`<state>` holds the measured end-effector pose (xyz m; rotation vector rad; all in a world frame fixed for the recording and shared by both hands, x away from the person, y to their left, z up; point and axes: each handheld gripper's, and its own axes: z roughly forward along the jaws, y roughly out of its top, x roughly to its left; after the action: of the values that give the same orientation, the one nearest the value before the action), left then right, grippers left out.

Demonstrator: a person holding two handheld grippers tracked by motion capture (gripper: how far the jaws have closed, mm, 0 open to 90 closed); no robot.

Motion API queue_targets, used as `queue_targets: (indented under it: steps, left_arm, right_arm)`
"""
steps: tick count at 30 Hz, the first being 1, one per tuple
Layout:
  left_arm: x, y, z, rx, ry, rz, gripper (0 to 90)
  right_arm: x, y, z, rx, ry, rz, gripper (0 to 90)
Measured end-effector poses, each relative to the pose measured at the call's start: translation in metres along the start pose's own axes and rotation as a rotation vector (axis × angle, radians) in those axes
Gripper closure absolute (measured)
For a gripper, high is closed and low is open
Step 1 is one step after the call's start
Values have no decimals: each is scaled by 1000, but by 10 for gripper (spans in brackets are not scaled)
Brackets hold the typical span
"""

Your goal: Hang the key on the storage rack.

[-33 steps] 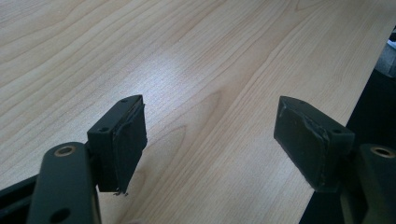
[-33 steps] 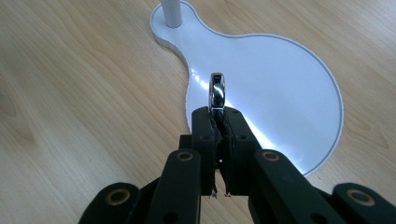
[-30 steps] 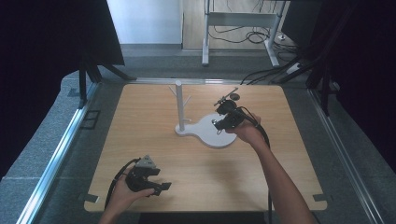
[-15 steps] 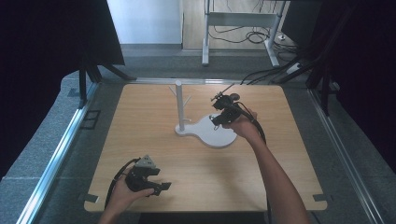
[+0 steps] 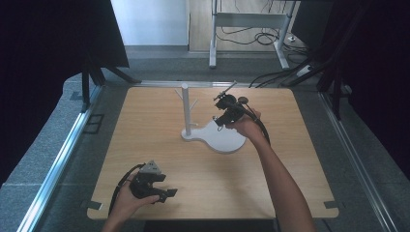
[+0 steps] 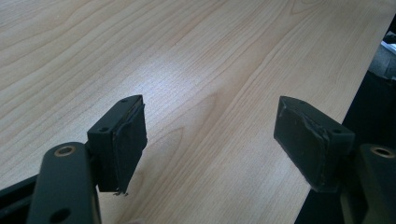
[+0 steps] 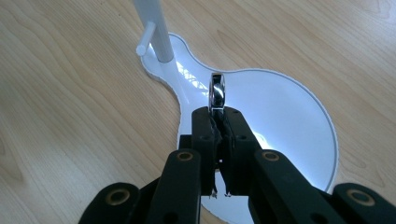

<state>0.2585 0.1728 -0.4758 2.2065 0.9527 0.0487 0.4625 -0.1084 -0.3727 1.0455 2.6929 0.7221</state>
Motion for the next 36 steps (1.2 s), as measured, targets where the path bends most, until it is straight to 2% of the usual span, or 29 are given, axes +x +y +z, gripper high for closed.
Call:
queue_targets:
  steps: [12, 36]
  left_arm:
    - [0, 0, -2, -8, 0, -4, 259]
    - [2, 0, -2, -13, -6, -2, 259]
  right_arm:
    - [2, 10, 3, 10, -6, -5, 846]
    - [3, 42, 4, -17, -22, -18, 846]
